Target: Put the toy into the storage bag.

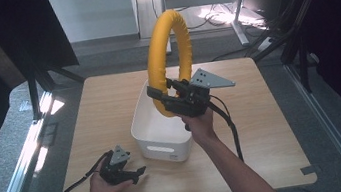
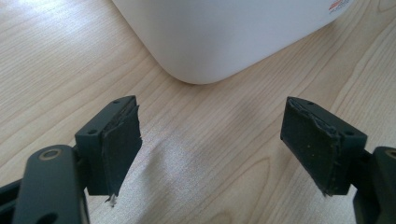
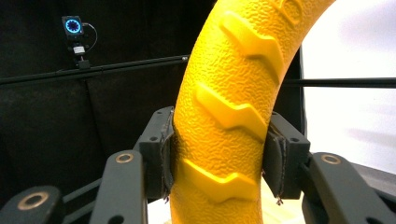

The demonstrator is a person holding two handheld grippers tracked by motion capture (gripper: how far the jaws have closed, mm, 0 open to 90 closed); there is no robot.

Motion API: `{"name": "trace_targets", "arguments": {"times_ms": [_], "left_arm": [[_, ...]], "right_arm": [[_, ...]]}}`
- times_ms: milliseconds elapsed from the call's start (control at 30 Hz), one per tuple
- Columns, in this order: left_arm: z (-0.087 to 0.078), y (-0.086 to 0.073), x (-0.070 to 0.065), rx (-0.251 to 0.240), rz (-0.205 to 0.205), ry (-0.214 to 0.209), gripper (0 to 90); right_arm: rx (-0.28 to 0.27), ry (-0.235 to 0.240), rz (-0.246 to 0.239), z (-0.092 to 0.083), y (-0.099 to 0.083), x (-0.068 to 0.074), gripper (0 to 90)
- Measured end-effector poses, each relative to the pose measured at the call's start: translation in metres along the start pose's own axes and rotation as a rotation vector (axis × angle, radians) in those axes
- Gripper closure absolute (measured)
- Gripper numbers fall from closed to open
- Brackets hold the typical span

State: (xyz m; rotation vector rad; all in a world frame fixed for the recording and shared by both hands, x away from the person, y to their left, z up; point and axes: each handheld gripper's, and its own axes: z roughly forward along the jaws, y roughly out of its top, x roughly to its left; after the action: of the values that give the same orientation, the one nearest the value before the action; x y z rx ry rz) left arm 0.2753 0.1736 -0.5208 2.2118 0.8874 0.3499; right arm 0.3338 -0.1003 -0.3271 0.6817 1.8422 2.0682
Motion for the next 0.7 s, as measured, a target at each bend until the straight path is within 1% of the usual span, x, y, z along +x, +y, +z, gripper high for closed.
{"name": "trace_targets", "arguments": {"times_ms": [33, 67, 133, 200, 233, 267, 300, 367, 400, 467, 500, 533, 700], "left_arm": [[0.0, 0.0, 0.0, 0.0, 0.0, -0.001, 20.1], [0.0, 0.0, 0.0, 0.002, 0.001, -0.001, 20.1], [0.001, 0.0, 0.0, 0.003, 0.001, -0.003, 20.2], [0.001, 0.0, 0.0, 0.004, 0.001, -0.002, 20.1], [0.001, 0.0, 0.0, 0.004, 0.002, -0.003, 20.2], [0.001, 0.0, 0.0, 0.004, 0.003, -0.002, 20.1], [0.001, 0.0, 0.0, 0.004, 0.003, -0.002, 20.1], [0.001, 0.0, 0.0, 0.003, 0.006, -0.001, 20.2], [0.001, 0.0, 0.0, 0.003, 0.007, -0.002, 20.1], [0.0, 0.0, 0.0, 0.001, 0.007, -0.001, 20.1], [0.0, 0.0, 0.0, 0.001, 0.007, -0.001, 20.1], [0.0, 0.0, 0.0, 0.001, 0.007, -0.001, 20.1], [0.0, 0.0, 0.0, 0.002, 0.01, -0.001, 20.1]], "right_arm": [[0.007, -0.004, -0.001, 0.0, -0.001, 0.0, 50.6], [-0.006, -0.008, 0.007, 0.002, -0.002, 0.001, 50.6], [0.001, -0.016, 0.0, 0.002, -0.005, 0.002, 50.6], [0.002, -0.025, 0.003, 0.004, -0.007, 0.004, 50.5], [-0.009, -0.029, 0.005, 0.006, -0.008, 0.005, 50.5], [0.004, -0.033, -0.002, 0.006, -0.009, 0.007, 50.5], [-0.005, -0.041, -0.007, 0.007, -0.01, 0.008, 50.5], [0.003, -0.05, -0.018, 0.009, -0.013, 0.009, 50.5], [-0.005, -0.064, -0.017, 0.012, -0.016, 0.012, 50.5], [0.003, -0.061, -0.014, 0.011, -0.016, 0.012, 50.5], [-0.004, -0.068, -0.016, 0.013, -0.018, 0.013, 50.5], [-0.014, -0.078, -0.005, 0.014, -0.019, 0.014, 50.5], [-0.017, -0.118, -0.01, 0.019, -0.027, 0.017, 50.5]]}}
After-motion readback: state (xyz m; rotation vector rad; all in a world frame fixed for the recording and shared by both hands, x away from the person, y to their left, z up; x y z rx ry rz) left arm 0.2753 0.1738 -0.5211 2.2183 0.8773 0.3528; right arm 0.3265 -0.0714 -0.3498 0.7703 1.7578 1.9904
